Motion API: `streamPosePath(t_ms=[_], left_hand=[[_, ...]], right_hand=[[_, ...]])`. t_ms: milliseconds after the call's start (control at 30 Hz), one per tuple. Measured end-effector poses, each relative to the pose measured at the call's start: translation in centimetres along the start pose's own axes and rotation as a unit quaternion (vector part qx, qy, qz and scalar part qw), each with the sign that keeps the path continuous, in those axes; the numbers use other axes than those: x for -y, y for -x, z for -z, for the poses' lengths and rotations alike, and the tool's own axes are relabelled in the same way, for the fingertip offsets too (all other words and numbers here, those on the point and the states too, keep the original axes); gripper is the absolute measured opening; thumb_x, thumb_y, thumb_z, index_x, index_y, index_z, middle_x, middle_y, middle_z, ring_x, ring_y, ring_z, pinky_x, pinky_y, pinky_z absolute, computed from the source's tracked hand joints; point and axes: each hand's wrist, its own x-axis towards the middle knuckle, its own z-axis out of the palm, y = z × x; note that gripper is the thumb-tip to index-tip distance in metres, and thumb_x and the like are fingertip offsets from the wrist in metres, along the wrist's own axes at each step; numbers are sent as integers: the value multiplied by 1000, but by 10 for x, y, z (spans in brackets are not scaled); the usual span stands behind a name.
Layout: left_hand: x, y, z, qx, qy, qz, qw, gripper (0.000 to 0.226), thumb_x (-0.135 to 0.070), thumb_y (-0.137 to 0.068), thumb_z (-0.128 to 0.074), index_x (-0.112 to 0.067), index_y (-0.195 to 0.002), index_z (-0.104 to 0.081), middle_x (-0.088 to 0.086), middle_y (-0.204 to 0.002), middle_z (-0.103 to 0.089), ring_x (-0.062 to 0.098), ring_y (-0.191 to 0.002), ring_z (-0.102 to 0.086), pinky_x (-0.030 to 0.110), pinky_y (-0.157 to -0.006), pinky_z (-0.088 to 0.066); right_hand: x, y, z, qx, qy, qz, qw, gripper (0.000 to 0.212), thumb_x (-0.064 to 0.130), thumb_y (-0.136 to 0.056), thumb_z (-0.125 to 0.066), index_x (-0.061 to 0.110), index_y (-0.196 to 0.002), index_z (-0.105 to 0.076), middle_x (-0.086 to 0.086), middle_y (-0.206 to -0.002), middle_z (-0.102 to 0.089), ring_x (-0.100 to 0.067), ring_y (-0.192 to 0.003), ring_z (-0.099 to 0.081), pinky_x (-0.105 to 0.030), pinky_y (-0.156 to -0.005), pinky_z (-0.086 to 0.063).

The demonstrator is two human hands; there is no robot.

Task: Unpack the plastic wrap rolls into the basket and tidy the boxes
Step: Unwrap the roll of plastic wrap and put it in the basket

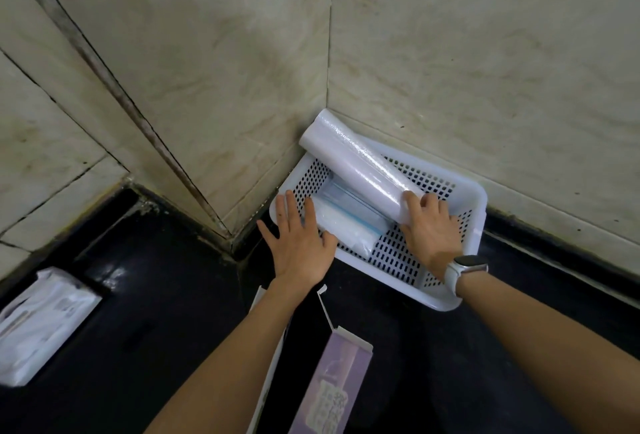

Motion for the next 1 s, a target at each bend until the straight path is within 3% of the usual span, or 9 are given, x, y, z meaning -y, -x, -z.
streamPosePath(t_ms=[233,367,500,600,700,733,867,1000], left_hand=[[0,-1,2,22,-5,-1,1000,66,-35,-90,-26,-20,-147,4,12,-156,17,25,-142,22,60,-107,16],[1,-4,13,91,-6,1,996,66,-42,-92,-25,-23,-146,9,10,-155,21,23,-140,26,61,-107,17],[-5,6,39,97,64,-4,993,62,-36,-95,-30,-23,-147,-1,5,-158,5,21,-145,7,61,-110,10],[-22,27,58,68,60,-66,994,57,-30,-94,-35,-17,-146,-16,7,-156,-15,26,-144,-6,58,-113,0],[-56,50,71,23,58,-171,983,47,-25,-92,-42,-11,-137,-37,11,-143,-42,27,-132,-34,47,-111,-26],[-72,59,73,22,62,-205,977,45,-24,-92,-43,-9,-134,-41,11,-139,-47,26,-128,-40,43,-108,-31],[-151,105,60,68,77,-307,946,42,-25,-93,-42,-10,-132,-44,12,-134,-51,27,-121,-47,40,-102,-39],[-234,179,26,125,56,-419,897,42,-27,-94,-40,-13,-132,-45,8,-137,-49,26,-124,-46,40,-102,-39]], right_hand=[[4,0,-6,22,42,-16,999,55,7,-86,-48,16,-134,-22,-17,-125,-41,-34,-111,-43,-47,-91,-44],[4,13,6,57,-13,-36,998,62,29,-90,-50,16,-140,-16,-15,-134,-37,-34,-121,-38,-48,-101,-37],[3,43,36,27,-137,-54,989,48,22,-92,-44,8,-137,-34,-17,-133,-49,-33,-121,-44,-46,-102,-40],[-3,77,65,0,-208,-53,977,39,17,-92,-44,8,-130,-46,-15,-128,-56,-30,-113,-54,-38,-94,-45],[-22,120,92,-17,-233,-50,971,25,16,-91,-44,14,-110,-60,-9,-108,-66,-23,-94,-61,-31,-79,-46],[-32,137,98,-20,-226,-58,972,23,16,-90,-45,14,-106,-62,-8,-106,-67,-23,-93,-61,-31,-79,-45],[-86,219,113,-22,-178,-153,972,34,19,-92,-44,9,-123,-54,-9,-128,-60,-25,-118,-54,-29,-99,-38],[-147,322,121,-23,-182,-273,944,35,20,-93,-42,11,-125,-52,-10,-130,-57,-26,-120,-52,-32,-101,-39]])
